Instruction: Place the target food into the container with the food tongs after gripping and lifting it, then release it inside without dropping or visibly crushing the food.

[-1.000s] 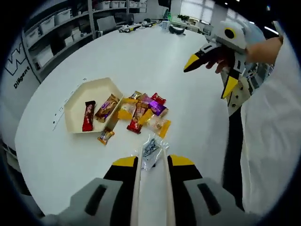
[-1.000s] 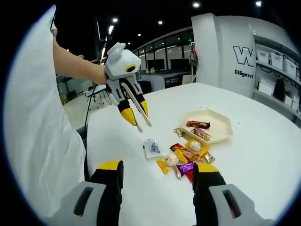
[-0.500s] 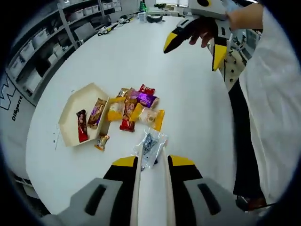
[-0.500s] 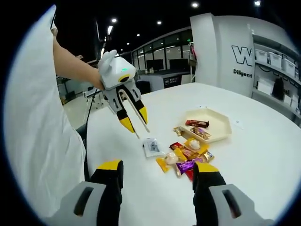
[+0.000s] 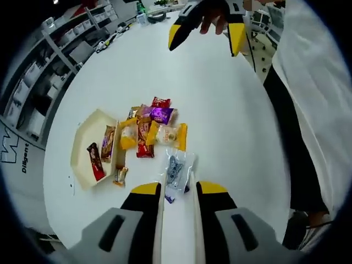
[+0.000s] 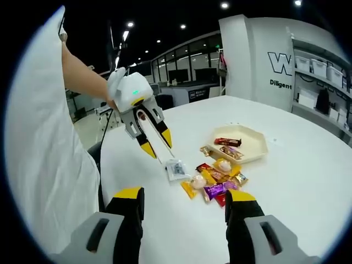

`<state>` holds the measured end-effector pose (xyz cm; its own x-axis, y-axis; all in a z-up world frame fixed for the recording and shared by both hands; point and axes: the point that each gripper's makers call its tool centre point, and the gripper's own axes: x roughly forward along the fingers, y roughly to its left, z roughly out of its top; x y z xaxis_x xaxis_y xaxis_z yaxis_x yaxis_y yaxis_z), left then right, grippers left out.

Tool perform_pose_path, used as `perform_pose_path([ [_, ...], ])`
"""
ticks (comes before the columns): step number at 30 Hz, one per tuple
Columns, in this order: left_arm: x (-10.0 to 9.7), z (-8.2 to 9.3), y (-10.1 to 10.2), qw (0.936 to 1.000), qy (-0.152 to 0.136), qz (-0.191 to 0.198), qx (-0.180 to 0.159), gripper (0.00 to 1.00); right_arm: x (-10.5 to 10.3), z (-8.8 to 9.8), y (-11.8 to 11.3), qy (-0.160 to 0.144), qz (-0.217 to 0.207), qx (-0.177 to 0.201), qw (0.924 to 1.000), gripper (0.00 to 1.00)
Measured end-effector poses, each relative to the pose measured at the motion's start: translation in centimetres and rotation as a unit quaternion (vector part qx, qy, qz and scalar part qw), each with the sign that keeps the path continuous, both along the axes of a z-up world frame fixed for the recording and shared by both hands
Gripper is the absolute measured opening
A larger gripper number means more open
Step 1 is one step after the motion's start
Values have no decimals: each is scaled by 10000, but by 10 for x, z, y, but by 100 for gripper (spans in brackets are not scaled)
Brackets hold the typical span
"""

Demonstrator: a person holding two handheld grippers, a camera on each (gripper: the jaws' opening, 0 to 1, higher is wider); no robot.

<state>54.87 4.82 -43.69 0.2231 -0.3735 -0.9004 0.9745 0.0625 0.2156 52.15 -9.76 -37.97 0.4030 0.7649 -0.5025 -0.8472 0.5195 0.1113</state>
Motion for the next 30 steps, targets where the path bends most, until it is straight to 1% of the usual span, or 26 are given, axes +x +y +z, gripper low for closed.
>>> perform_pose_path([
  [7,1,-9,4,9999,-32,-75,65,23,0,0,0,0,-6,3,10000,57],
  [8,1,-10,5,9998,-83,-146,134,24,0,0,-1,1,-7,5,10000,57],
  [11,2,-14,6,9995,-130,-211,199,24,0,-1,-2,4,-15,-3,10000,56],
  [19,3,-19,5,9990,-180,-321,265,24,0,0,-3,1,-29,1,10000,56],
  [25,4,-26,7,9986,-157,-360,352,24,0,0,-4,0,-43,-1,10000,56],
  [30,5,-28,6,9987,-125,-342,355,23,-1,-1,-5,1,-49,-9,10000,56],
])
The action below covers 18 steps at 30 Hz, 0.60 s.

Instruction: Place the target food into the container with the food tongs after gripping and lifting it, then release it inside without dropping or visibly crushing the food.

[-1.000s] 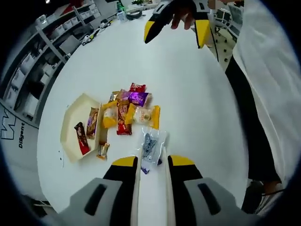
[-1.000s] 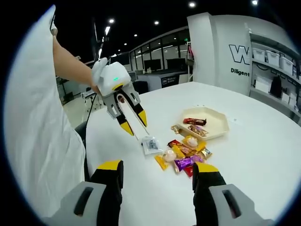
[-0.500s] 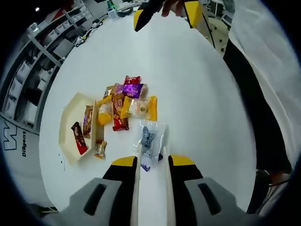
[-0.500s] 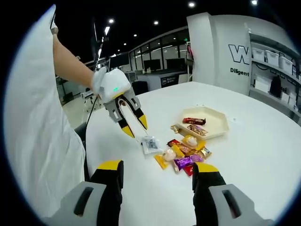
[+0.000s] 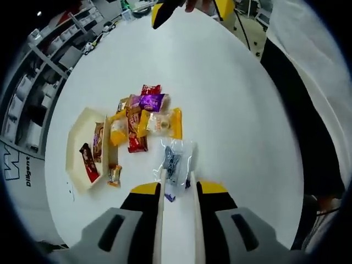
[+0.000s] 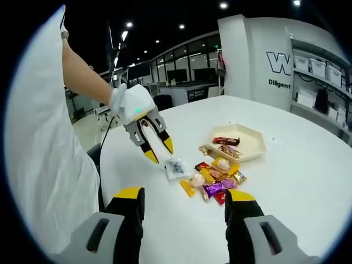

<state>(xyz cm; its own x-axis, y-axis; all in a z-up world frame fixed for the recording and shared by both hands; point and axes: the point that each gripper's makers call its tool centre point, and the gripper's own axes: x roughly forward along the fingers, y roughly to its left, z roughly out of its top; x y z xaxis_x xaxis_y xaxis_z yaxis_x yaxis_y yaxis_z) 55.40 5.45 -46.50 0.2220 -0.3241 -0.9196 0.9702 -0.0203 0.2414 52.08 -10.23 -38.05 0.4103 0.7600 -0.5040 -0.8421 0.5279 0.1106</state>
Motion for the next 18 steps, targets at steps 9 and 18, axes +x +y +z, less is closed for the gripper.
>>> perform_pose_path([
  [9,2,-8,3,9999,54,99,9,21,-1,0,0,7,4,2,10000,56],
  [18,4,-5,1,9991,197,347,-163,19,0,1,-1,-10,-6,3,10000,55],
])
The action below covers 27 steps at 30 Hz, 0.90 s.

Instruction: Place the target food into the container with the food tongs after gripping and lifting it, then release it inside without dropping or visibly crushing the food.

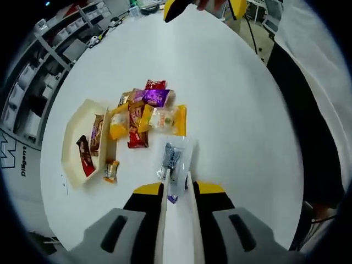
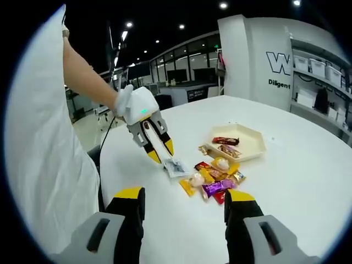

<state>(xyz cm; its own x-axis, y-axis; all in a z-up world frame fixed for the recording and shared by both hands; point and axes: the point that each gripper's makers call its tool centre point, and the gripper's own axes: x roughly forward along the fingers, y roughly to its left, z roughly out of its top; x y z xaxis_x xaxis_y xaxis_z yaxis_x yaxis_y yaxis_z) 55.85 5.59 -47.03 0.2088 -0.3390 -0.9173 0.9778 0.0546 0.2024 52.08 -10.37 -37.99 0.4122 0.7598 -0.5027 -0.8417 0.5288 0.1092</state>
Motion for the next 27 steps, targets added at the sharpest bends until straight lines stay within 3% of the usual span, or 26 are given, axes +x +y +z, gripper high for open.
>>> perform_pose_path([
  [1,-3,0,-1,9995,161,240,-97,19,0,0,0,-5,-1,5,10000,55],
  [4,-5,-1,-2,9975,469,470,-253,19,0,1,0,-5,6,2,10000,55],
  [6,0,2,0,9965,501,617,-260,18,0,0,0,-3,20,-11,10000,55],
  [7,-4,2,-4,9903,834,1002,-481,18,-1,1,1,-3,23,-7,10000,55],
  [20,14,14,3,9801,850,1589,-836,19,0,2,1,-28,35,-16,10000,55],
  [23,19,18,0,9816,664,1546,-899,19,0,1,1,-23,38,-19,10000,55],
  [27,23,17,-4,9892,352,1229,-714,20,-1,1,1,-13,36,-13,10000,55],
])
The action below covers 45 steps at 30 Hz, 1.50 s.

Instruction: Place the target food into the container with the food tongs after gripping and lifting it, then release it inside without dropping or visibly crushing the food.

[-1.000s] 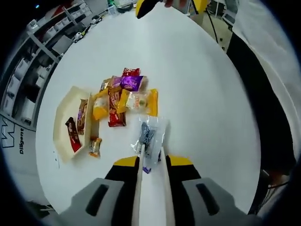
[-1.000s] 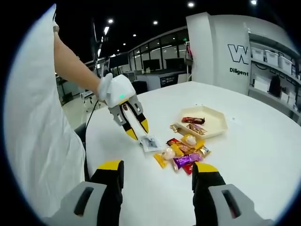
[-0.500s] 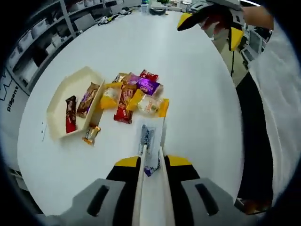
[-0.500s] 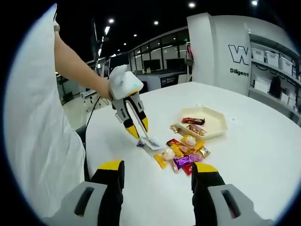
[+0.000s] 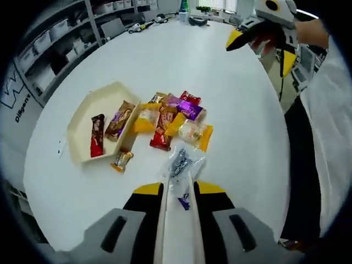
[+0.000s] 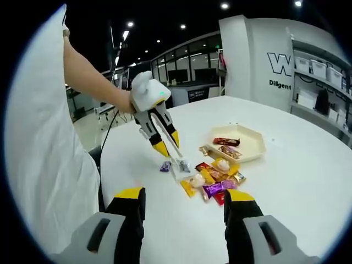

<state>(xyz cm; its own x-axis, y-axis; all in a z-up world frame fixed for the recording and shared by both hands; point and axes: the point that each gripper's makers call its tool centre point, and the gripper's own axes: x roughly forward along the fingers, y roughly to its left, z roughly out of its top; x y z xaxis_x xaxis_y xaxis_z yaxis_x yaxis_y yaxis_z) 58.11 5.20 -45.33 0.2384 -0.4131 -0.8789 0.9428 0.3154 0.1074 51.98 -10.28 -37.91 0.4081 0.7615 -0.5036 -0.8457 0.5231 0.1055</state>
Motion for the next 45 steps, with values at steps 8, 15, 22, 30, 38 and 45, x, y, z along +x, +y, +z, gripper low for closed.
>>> perform_pose_path([
  [8,-5,-4,-9,9986,-163,-444,217,20,-2,-1,-2,13,-16,-8,10000,55],
  [15,-13,-4,-3,9937,-428,-928,462,21,-3,-1,-2,11,-17,-7,10000,55],
  [22,-17,-12,0,9883,-572,-1212,725,22,-4,-1,-2,7,-7,3,10000,55],
  [30,-12,-16,-2,9849,-655,-1331,891,25,-6,-2,-4,18,-39,-6,10000,55],
  [38,-7,-20,-4,9823,-734,-1415,980,26,-6,-1,-5,23,-62,4,10000,55],
  [45,-3,-21,-7,9818,-691,-1443,1020,26,-6,-2,-6,35,-61,-5,10000,55],
])
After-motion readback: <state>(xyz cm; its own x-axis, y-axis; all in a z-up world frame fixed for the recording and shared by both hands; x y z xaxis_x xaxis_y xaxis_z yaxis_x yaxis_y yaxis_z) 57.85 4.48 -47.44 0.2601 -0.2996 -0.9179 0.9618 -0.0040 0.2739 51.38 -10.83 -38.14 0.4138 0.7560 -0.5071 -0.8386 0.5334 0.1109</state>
